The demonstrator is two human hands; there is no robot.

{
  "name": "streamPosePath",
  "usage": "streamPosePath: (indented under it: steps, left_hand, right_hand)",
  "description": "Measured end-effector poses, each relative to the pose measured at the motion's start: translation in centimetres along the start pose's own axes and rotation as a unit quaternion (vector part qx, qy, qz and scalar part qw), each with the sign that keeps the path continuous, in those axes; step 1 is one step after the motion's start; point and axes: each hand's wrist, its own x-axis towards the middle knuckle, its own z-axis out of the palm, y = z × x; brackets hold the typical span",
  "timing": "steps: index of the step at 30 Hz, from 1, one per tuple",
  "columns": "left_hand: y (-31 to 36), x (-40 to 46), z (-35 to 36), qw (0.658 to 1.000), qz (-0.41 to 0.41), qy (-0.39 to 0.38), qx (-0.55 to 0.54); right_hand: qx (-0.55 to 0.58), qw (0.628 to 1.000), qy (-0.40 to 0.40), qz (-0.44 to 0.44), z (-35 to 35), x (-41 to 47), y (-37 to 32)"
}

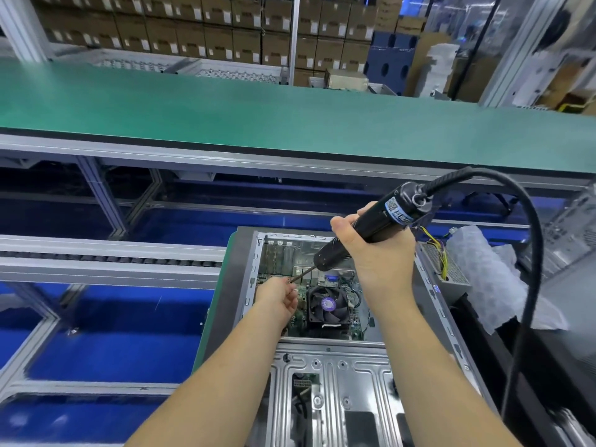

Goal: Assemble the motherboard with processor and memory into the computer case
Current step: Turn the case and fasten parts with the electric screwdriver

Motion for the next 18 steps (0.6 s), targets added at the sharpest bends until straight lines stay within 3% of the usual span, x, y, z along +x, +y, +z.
streamPosePath:
  steps: [6, 18]
  left_hand:
    - [0.6, 0.9, 0.2, 1.0, -0.004, 0.014, -0.012]
    - [0.9, 2.5, 1.2, 0.999, -0.004, 0.016, -0.049]
  right_hand:
    - [0.001, 0.999, -0.042, -0.005, 1.1, 1.1, 1.5]
    - [0.013, 0.999, -0.05, 0.003, 2.2, 3.0, 4.4]
